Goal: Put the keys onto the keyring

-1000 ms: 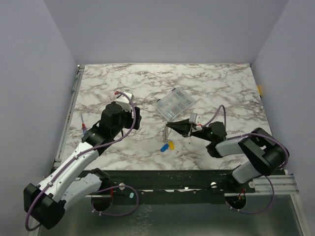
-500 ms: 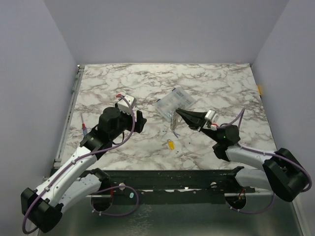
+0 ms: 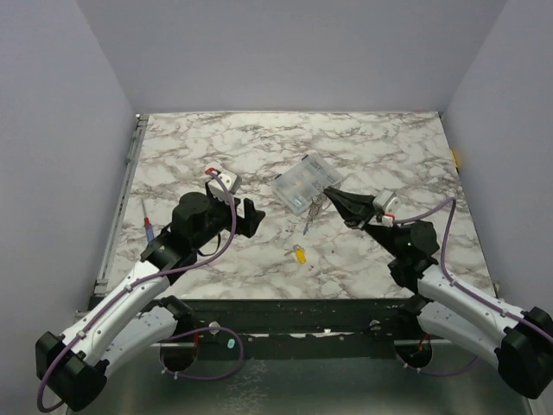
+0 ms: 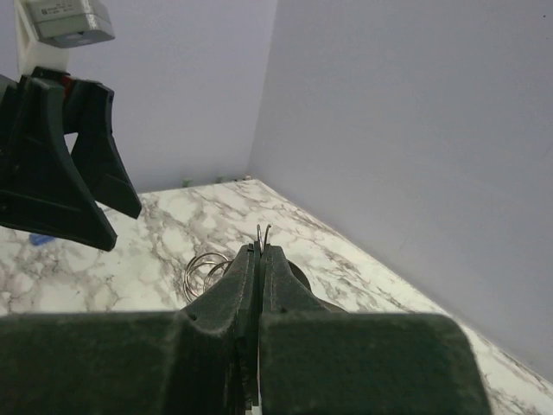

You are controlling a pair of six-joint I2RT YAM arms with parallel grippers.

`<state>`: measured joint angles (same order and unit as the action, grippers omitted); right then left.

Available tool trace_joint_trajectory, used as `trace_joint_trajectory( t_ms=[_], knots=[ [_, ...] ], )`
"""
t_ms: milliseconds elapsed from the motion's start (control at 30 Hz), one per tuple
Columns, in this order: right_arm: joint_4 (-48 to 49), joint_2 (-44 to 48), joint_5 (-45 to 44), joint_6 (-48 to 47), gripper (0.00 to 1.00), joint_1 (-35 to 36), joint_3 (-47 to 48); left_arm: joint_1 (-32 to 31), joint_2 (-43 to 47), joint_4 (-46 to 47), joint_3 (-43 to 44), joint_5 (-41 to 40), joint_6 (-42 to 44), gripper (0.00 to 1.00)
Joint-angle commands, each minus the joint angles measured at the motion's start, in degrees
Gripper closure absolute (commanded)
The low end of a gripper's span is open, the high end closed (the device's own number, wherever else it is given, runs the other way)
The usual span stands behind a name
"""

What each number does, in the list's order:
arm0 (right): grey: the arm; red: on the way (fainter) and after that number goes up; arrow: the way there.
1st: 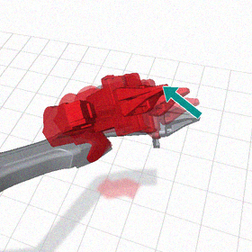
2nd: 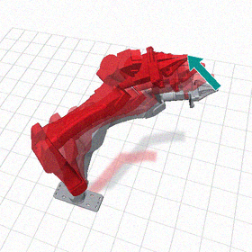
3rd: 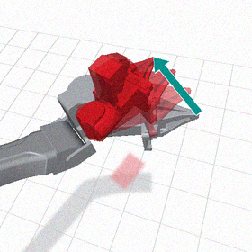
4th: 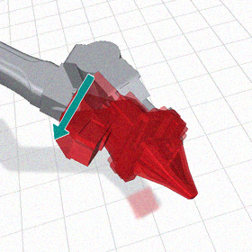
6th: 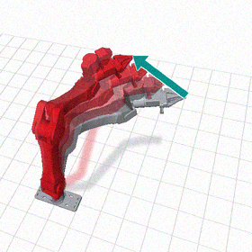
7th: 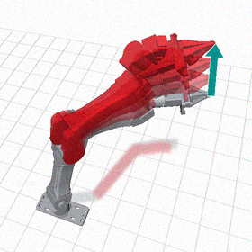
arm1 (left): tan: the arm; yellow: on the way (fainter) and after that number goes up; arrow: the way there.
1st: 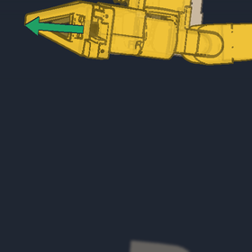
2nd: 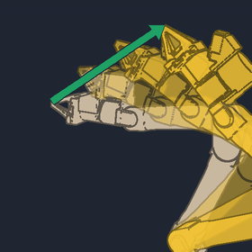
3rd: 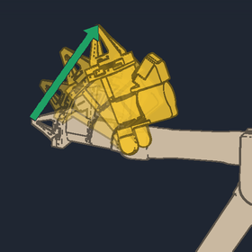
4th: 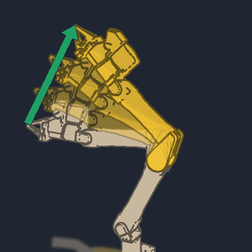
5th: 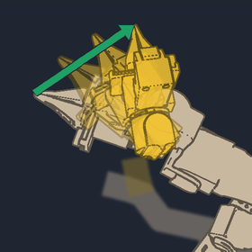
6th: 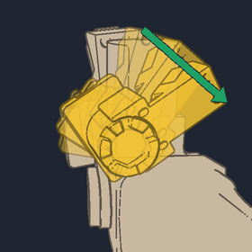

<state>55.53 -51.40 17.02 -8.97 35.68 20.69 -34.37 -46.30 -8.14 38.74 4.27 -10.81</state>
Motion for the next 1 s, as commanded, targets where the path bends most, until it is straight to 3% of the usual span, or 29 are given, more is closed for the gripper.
trace_joint_trajectory(
  t_ms=[0,300,467,600,833,967],
  knots=[
    [-7.8,5.5,-0.7,4.4,0.99,0.4,-0.2,-0.3,1.4,1.8,-1.1,4.6,3.2,0.15],
    [-12.9,13.6,4.4,5.9,0.99,0.4,-0.2,-0.3,-2.1,3.5,2.1,8.4,3.0,0.14],
    [-22.5,13.7,3.2,6.5,0.99,0.4,4.1,-0.3,-5.1,4.2,3.0,6.8,-0.1,0.14],
    [-22.6,16.4,-0.6,8.0,0.99,0.4,2.7,-0.3,-5.1,7.8,2.6,5.5,-3.9,0.01],
    [-27.0,20.5,-7.0,11.0,0.99,0.4,2.8,-0.3,-10.0,7.0,3.4,6.4,-1.9,0.02],
    [-33.0,23.9,-12.6,11.7,0.99,0.4,5.2,-0.9,-14.8,6.5,4.6,9.7,-2.6,0.12]
  ],
)
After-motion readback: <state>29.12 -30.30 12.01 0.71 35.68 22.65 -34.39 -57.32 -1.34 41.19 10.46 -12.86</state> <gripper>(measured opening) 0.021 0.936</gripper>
